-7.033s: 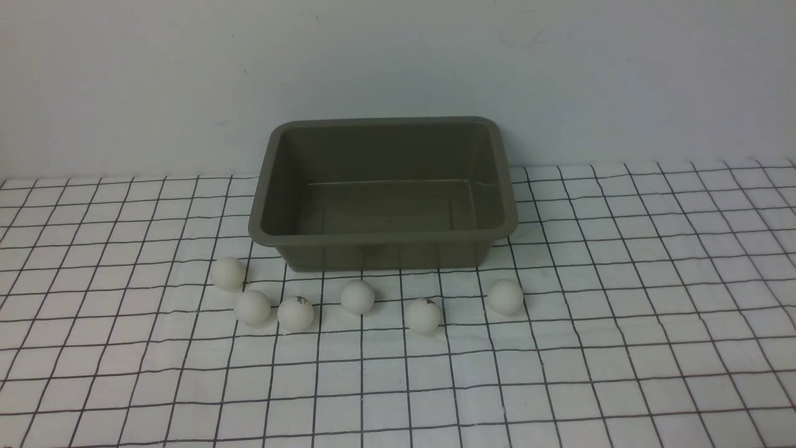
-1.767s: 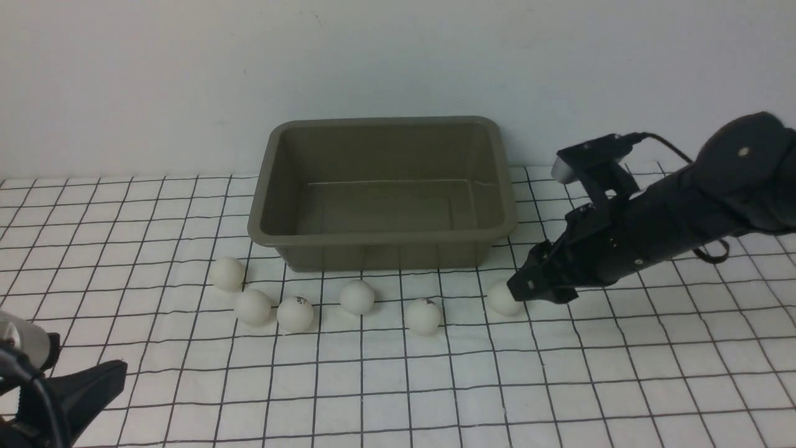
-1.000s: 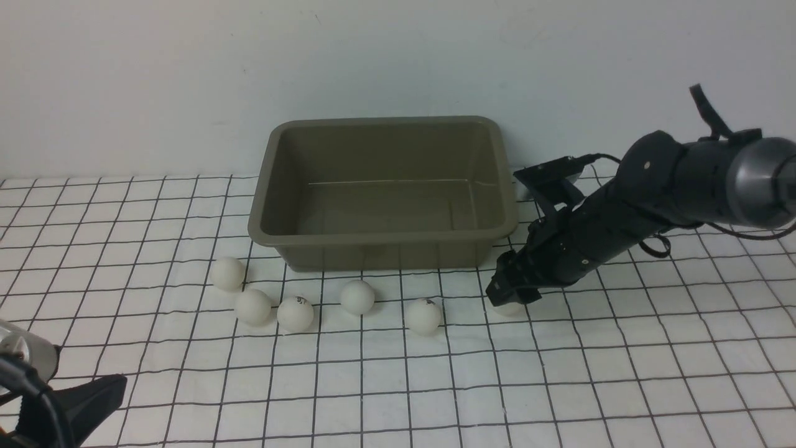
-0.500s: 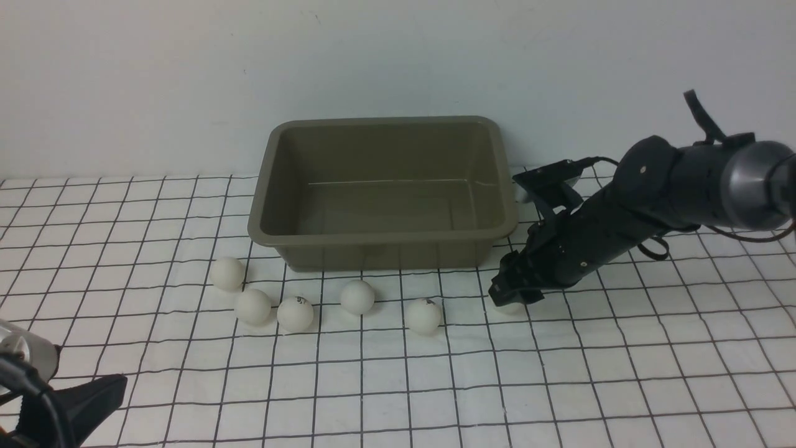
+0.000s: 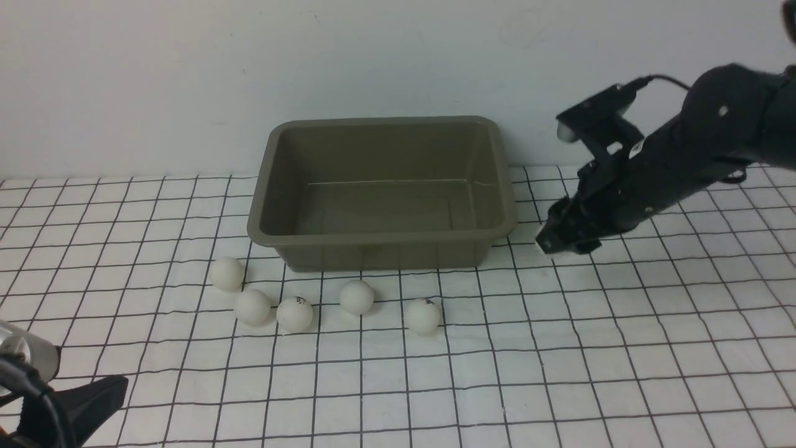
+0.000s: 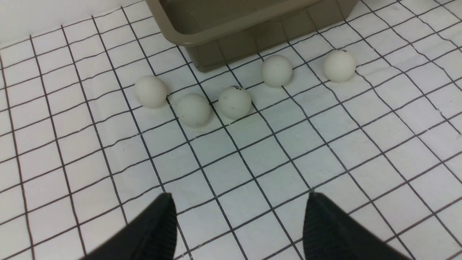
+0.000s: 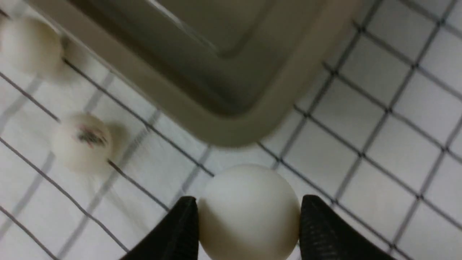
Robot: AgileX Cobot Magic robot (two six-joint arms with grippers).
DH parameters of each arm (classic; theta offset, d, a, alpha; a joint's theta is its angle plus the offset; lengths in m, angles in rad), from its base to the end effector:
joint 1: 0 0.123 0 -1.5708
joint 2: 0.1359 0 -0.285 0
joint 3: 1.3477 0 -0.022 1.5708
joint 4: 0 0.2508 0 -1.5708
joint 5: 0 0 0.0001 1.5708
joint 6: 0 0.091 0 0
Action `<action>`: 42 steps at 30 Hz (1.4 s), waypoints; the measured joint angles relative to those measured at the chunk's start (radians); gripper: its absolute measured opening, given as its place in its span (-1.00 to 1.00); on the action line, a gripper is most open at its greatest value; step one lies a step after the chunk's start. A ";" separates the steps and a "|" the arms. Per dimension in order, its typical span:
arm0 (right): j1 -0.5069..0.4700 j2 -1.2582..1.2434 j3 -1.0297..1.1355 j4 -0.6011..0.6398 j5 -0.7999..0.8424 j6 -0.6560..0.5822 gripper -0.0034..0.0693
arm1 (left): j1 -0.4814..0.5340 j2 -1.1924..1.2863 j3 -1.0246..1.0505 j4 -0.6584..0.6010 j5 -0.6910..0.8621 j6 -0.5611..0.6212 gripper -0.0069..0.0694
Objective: Put the table tennis balls into the box on the white checkered tablecloth.
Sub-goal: 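Release the ping pong ball into the bin and lift the gripper away, then reach for and grasp a ping pong ball on the table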
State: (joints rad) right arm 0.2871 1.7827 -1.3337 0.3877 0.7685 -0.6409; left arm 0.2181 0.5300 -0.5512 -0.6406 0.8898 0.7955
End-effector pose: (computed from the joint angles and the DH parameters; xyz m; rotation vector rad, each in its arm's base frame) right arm 0.3575 0.1305 0.2448 -0.9140 2.4742 0.3304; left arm 0.0930 -0.0227 0.2979 0.4032 2.1243 -0.2134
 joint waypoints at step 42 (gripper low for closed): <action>-0.083 -0.165 -0.492 -0.110 0.364 0.104 0.34 | 0.000 0.000 0.000 0.001 0.073 0.000 0.30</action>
State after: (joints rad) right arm 0.2039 1.6174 -1.8256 0.2778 1.1323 -0.5366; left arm 0.2181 0.5300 -0.5512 -0.6399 0.9632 0.7955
